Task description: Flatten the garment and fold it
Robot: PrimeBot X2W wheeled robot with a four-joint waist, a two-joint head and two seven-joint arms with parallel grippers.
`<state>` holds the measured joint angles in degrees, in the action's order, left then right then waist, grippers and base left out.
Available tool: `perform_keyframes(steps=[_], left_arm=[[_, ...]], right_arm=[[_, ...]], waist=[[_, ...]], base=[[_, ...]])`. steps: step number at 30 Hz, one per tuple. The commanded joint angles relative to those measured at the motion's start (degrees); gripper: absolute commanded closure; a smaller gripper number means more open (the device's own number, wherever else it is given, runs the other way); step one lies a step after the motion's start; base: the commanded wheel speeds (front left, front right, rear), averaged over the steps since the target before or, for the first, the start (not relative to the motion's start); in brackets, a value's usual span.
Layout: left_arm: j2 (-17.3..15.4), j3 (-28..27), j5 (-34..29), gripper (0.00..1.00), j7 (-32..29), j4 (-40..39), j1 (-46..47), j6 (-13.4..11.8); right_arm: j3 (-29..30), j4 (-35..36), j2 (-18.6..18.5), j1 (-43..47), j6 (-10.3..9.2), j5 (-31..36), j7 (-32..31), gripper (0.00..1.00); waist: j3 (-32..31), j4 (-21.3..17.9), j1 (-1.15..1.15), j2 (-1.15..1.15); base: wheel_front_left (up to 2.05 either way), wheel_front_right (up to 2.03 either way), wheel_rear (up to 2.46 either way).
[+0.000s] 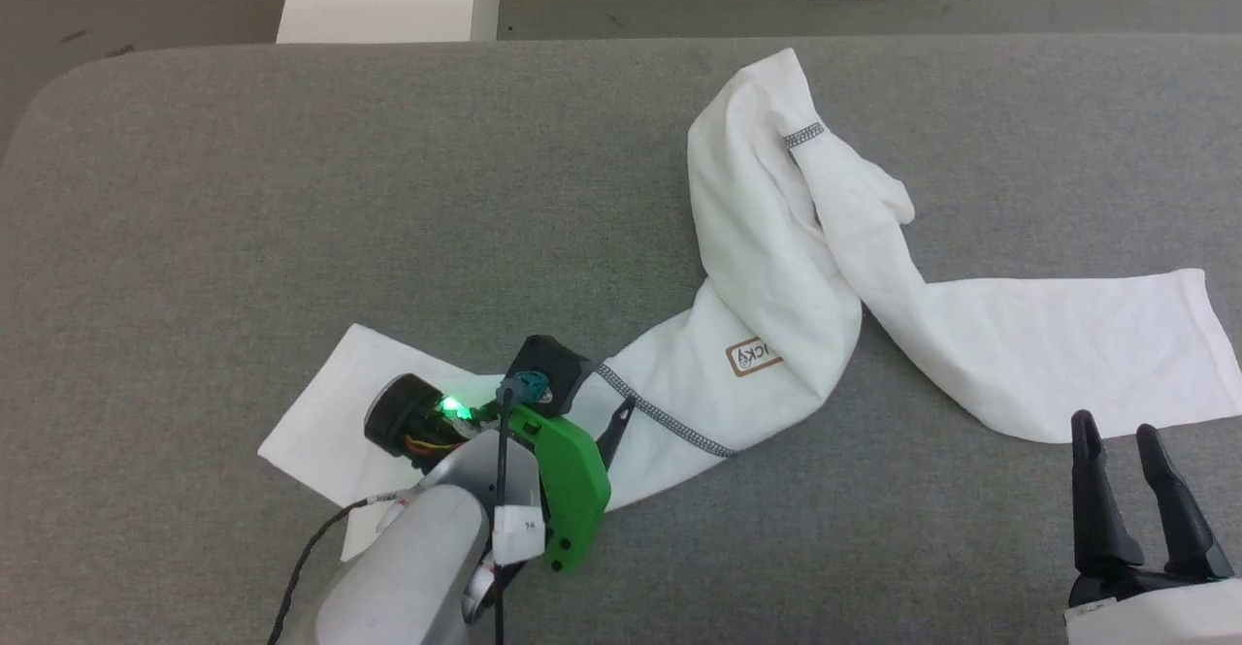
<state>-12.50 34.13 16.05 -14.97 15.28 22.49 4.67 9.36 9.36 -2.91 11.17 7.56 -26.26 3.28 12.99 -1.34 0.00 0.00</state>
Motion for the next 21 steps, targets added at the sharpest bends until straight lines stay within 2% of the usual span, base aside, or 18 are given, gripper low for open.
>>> perform_keyframes(steps=[1,6,7,8,9,16,17,20,21], left_arm=[[-0.3,0.3,0.5,0.00,-0.8,0.6,1.5,0.5],[-0.3,1.9,1.1,0.00,-2.0,2.9,3.1,1.4],[-0.3,2.1,1.4,0.22,-2.0,3.4,3.4,1.6],[-0.2,2.4,1.6,0.56,-1.8,3.7,3.6,1.7],[-0.3,2.7,1.7,1.00,-1.4,3.9,3.8,1.8],[-0.6,2.7,4.6,1.00,2.7,1.5,3.2,2.3],[-1.0,1.0,8.0,1.00,2.5,-4.9,1.9,2.4],[-1.9,-1.9,13.2,1.00,0.3,-14.1,0.1,2.2],[-3.3,-3.4,14.1,1.00,-0.8,-17.6,-0.1,1.6]], right_arm=[[-0.1,0.3,0.0,-0.9,-0.08,0.0,-0.2,0.00],[0.0,0.2,0.0,-1.4,-0.08,0.1,-0.4,0.00],[0.1,0.2,0.0,-1.4,-0.08,0.0,-0.4,0.00],[0.1,0.1,0.0,-1.4,-0.08,0.0,-0.4,0.00],[0.1,0.1,0.0,-1.4,-0.08,0.0,-0.3,0.00],[0.6,-0.7,0.0,-0.7,-0.08,-0.1,-0.2,0.00],[0.9,-0.7,0.0,-0.2,-0.08,-0.2,-0.2,0.00],[1.0,-0.6,0.0,0.2,-0.08,-0.2,-0.3,0.00],[1.0,-0.6,0.0,0.2,-0.08,-0.3,-0.2,0.00]], waist=[[0.7,-0.6,0.00,0.00],[1.6,-1.8,0.00,0.00],[1.7,-1.9,0.00,0.00],[1.7,-2.1,0.00,0.00],[1.7,-2.2,0.00,0.00],[0.1,-1.7,0.00,0.00],[-0.6,-1.0,0.00,0.00],[-0.7,-0.2,0.00,0.00],[-0.6,-0.1,0.00,0.00]], base=[[0.00,0.00,0.00],[0.00,0.00,0.00],[0.00,0.00,0.00],[0.00,0.00,0.00],[0.00,0.00,0.00],[0.00,0.00,0.00],[0.00,0.00,0.00],[0.00,0.00,0.00],[0.00,0.00,0.00]])
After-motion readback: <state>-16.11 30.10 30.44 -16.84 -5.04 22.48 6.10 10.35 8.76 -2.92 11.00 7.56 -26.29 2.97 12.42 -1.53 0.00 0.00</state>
